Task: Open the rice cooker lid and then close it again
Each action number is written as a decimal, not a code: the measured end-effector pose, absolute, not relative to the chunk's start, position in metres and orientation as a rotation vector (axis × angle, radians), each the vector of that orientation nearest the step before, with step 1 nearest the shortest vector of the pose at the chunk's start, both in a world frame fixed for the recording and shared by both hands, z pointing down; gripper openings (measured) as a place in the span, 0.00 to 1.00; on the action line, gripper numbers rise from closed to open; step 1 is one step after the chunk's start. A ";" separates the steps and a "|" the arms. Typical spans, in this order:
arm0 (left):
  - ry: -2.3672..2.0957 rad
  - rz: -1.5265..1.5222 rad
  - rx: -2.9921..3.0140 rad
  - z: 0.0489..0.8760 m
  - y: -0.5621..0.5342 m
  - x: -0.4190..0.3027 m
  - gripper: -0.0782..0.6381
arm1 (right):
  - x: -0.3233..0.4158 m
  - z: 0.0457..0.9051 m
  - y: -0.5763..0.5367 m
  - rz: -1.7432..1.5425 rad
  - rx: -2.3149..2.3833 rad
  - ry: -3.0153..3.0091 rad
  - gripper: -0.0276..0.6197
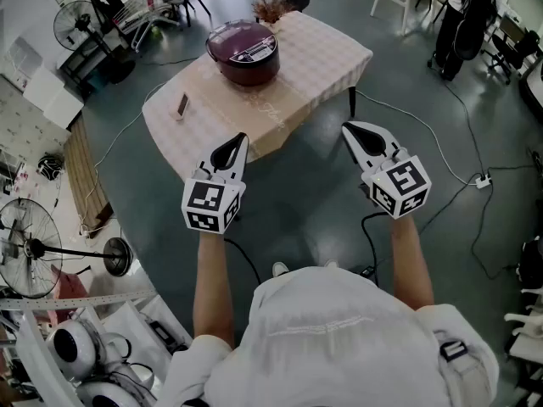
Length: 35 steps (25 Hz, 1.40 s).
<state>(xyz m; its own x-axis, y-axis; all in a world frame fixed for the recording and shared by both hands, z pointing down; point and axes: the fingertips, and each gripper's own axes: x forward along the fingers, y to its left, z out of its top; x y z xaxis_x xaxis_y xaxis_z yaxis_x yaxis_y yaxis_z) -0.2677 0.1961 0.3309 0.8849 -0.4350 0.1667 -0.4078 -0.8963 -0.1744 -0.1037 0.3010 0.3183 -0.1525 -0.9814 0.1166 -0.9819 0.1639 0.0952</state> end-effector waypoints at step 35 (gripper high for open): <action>0.875 -0.505 -2.881 0.364 0.208 -0.244 0.33 | -0.048 0.348 0.297 0.114 1.850 -2.311 0.45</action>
<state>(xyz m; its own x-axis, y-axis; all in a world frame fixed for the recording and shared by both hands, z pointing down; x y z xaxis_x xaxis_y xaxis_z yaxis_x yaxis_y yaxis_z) -0.2440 0.2084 0.3635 0.7813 -0.5547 0.2862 -0.5255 -0.8320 -0.1779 -0.0484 0.2970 0.3481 -0.2102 -0.9596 0.1869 -0.9734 0.2232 0.0517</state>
